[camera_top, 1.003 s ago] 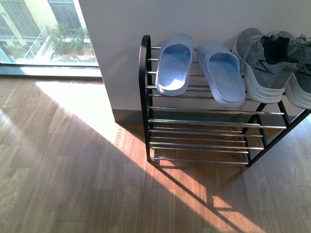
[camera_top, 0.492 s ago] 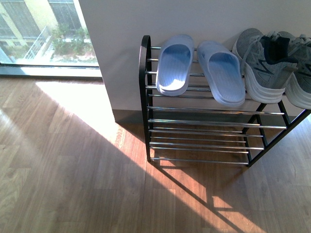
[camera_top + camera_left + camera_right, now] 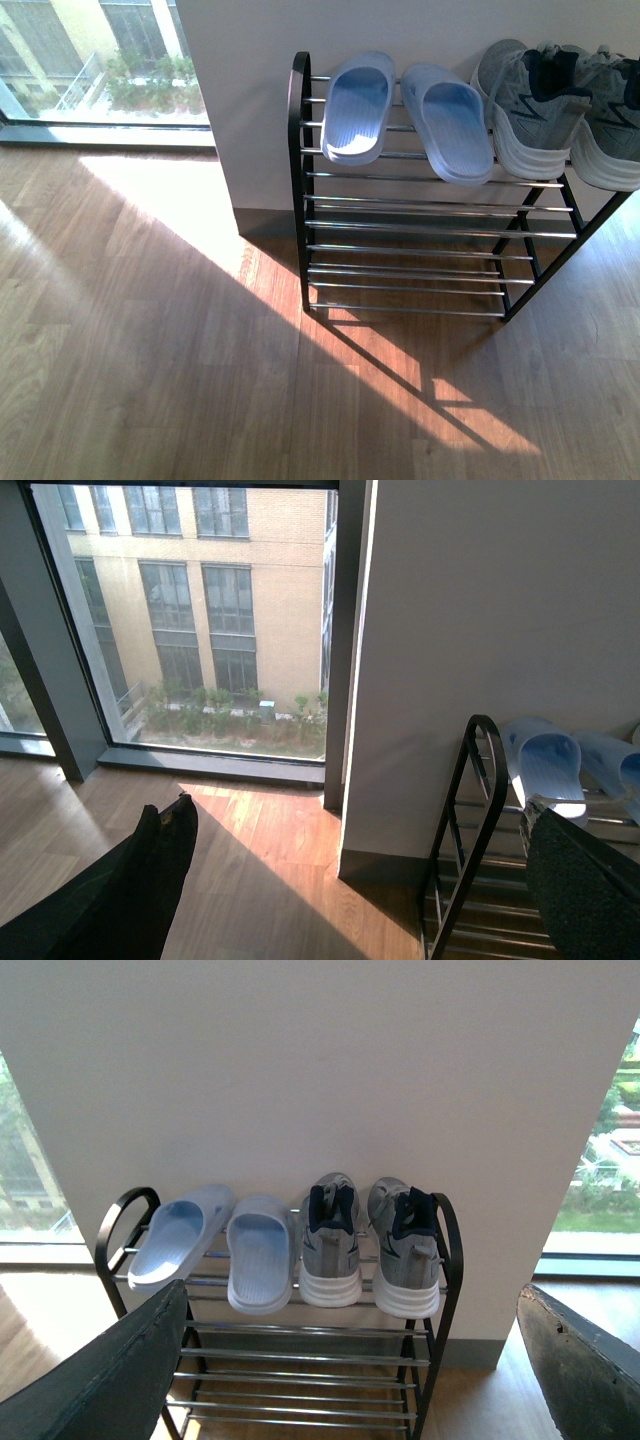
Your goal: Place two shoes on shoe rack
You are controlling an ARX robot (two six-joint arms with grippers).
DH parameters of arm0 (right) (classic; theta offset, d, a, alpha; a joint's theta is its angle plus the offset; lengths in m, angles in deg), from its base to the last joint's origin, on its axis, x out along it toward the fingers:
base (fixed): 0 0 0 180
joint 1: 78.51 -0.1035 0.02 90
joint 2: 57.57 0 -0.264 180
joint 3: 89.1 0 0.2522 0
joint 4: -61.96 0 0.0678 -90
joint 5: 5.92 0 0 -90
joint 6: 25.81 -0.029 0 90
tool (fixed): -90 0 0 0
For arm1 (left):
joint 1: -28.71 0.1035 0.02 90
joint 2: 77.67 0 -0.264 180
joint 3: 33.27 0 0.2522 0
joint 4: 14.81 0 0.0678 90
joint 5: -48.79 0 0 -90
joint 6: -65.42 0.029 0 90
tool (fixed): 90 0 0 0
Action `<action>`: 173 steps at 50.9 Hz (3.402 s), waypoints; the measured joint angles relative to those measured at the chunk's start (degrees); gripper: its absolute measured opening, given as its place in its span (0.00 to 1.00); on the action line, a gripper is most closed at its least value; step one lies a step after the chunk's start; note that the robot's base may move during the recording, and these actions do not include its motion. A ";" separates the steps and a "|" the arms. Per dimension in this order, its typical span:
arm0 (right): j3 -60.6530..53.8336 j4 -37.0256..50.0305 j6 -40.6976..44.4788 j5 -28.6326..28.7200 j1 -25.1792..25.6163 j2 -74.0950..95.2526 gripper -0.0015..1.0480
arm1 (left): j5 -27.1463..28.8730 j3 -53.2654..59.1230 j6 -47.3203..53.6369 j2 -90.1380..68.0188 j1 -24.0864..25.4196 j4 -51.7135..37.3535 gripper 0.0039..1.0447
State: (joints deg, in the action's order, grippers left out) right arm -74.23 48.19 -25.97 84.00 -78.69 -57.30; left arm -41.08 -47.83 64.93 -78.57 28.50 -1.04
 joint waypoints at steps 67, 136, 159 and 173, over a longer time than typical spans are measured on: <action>0.00 0.00 0.00 -0.02 0.00 -0.02 0.91 | -0.13 0.00 0.00 0.02 0.02 0.00 0.91; 0.00 0.00 0.00 0.07 0.00 -0.04 0.91 | -0.13 0.00 0.00 0.02 0.02 0.00 0.91; 0.00 0.00 0.02 -0.02 0.00 -0.04 0.91 | -0.13 0.00 0.02 0.02 0.02 0.00 0.91; 0.00 0.00 0.02 -0.02 0.00 -0.04 0.91 | -0.11 0.00 0.02 0.02 0.02 0.00 0.91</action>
State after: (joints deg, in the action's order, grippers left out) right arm -74.23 48.19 -25.95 83.98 -78.69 -57.34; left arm -41.19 -47.83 64.95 -78.55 28.52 -1.04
